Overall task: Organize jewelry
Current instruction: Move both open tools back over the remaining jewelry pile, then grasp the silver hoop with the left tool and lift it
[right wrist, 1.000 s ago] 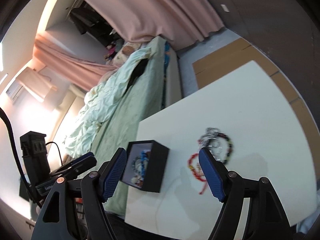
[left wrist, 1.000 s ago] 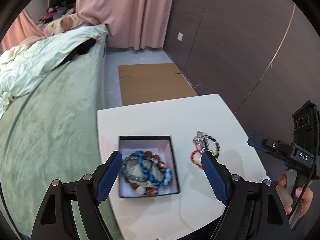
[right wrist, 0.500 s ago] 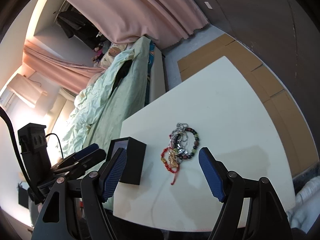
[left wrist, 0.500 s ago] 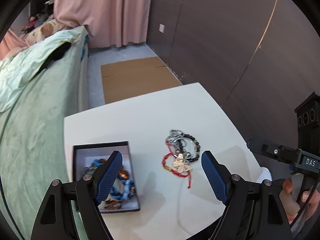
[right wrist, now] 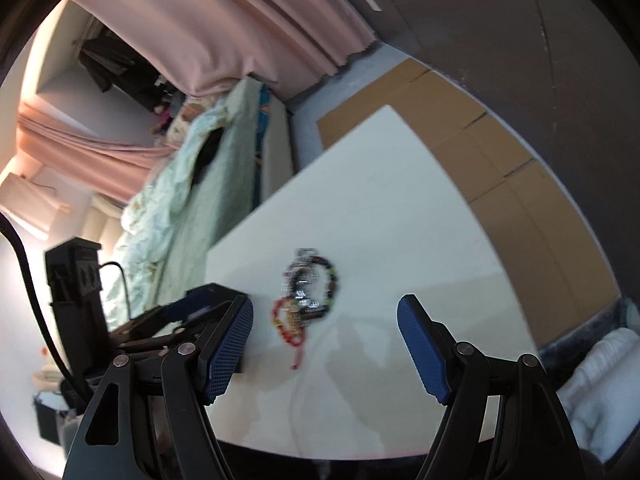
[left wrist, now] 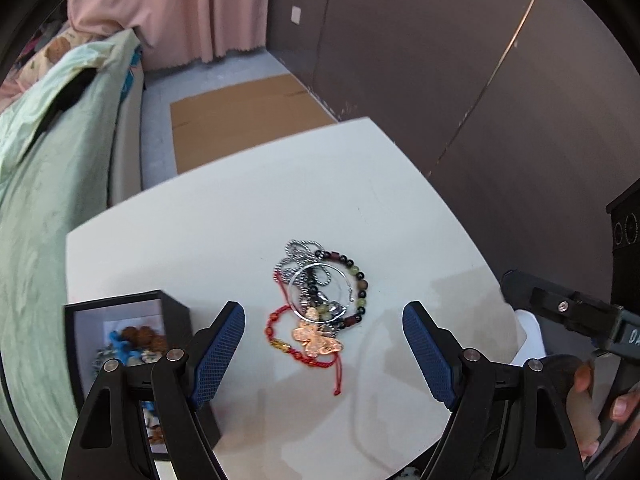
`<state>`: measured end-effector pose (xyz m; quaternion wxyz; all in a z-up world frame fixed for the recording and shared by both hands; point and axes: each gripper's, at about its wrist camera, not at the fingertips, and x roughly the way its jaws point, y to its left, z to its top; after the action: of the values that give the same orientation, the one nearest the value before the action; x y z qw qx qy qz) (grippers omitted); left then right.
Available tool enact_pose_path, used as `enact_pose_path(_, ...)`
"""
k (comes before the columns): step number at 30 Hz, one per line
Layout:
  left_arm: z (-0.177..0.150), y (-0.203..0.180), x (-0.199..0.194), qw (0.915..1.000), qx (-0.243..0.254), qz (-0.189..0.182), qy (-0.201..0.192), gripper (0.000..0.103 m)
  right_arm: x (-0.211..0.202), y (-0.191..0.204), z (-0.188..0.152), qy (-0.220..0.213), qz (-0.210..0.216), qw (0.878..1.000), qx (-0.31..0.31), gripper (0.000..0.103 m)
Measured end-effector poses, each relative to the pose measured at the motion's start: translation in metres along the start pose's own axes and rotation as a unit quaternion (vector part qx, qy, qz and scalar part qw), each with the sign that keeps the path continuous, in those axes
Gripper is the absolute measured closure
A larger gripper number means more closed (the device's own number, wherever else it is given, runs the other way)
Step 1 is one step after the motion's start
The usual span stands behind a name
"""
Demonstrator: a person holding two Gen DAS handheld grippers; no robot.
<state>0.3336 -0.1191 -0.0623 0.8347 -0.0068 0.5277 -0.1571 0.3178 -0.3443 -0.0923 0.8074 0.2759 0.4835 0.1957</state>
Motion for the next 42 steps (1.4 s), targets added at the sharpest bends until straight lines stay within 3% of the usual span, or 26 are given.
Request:
enact_pose_path(3,0.002,-0.002,0.012,0.9999,0.0,0.001,0.016,0.021,0.012,-0.014,0.003,0.028,0.011,0.999,0.024,0.024)
enact_pose_path(5,0.003,-0.003,0.021,0.9997,0.0,0.004,0.025,0.021,0.016,-0.021,0.005,0.03,0.016,0.999,0.031,0.009)
enact_pose_path(6,0.003,-0.002,0.024,0.9996,-0.001,0.004,0.029,0.021,0.016,-0.023,0.006,0.029,0.017,0.999,0.033,0.008)
enact_pose_path(19,0.01,0.0,0.065,0.9976,-0.006,0.025,0.065,0.021,0.021,-0.031,0.014,0.027,0.031,0.998,0.038,0.007)
enact_pose_path(21,0.01,0.001,0.07,0.9972,-0.007,0.028,0.069,0.025,0.022,-0.031,0.014,0.03,0.035,0.998,0.04,0.007)
enact_pose_path(25,0.01,0.006,0.077,0.9964,-0.019,0.027,0.078,0.042,0.022,-0.029,0.015,0.031,0.036,0.998,0.044,0.007)
enact_pose_path(27,0.012,0.008,0.077,0.9966,-0.022,0.028,0.074,0.05,0.022,-0.029,0.015,0.03,0.037,0.998,0.043,0.007)
enact_pose_path(42,0.017,0.018,0.022,0.9996,-0.024,0.011,0.014,0.05,0.029,-0.007,0.011,0.03,0.024,0.999,0.009,0.007)
